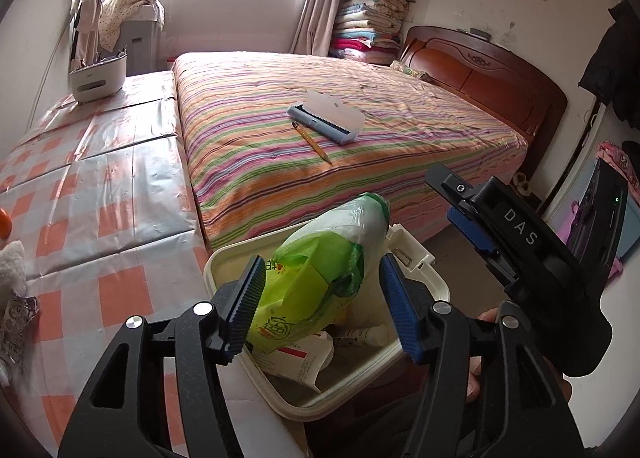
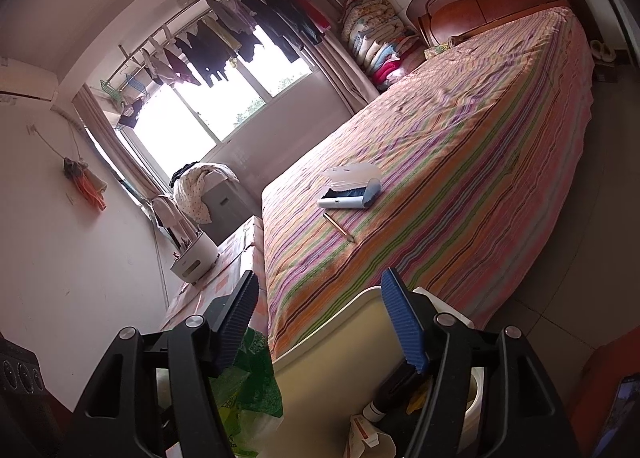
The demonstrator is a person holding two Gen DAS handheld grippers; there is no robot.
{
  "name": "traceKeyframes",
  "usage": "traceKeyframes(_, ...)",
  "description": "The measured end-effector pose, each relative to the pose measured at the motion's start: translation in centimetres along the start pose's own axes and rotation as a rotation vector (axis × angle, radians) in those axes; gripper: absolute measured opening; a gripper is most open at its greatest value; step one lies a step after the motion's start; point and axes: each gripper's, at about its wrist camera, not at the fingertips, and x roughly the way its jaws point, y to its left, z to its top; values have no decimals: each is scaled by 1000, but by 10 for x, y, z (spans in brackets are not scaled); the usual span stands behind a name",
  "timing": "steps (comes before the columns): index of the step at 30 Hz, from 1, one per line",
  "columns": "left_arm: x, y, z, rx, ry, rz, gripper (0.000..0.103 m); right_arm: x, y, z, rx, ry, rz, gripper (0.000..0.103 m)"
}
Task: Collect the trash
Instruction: 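Lower the green plastic bag into the cream bin and open the left gripper, then move the left gripper to the clear produce bag and grasp it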
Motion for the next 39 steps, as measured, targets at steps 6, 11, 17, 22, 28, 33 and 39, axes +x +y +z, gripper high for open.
traceKeyframes(6, -17, 14, -4, 36, -45, 91, 86, 3, 3, -3, -13, 16, 4, 62)
traceKeyframes(11, -28, 45, -13, 55, -45, 204, 88, 7, 8, -6, -33, 34, 8, 62)
traceKeyframes(17, -42, 83, -16, -10, -63, 272, 88, 15, 25, -16, -86, 70, 14, 63)
traceKeyframes(22, -56, 103, -18, -47, -73, 305, 88, 24, 41, -27, -118, 113, 27, 66)
traceKeyframes(28, -75, 123, -23, -85, -84, 354, 88, 33, 61, -43, -153, 159, 52, 66)
traceKeyframes(33, -97, 148, -30, -149, -100, 441, 88, 40, 75, -55, -177, 201, 74, 67)
traceKeyframes(39, -129, 200, -40, -296, -104, 542, 88, 45, 95, -69, -215, 239, 107, 67)
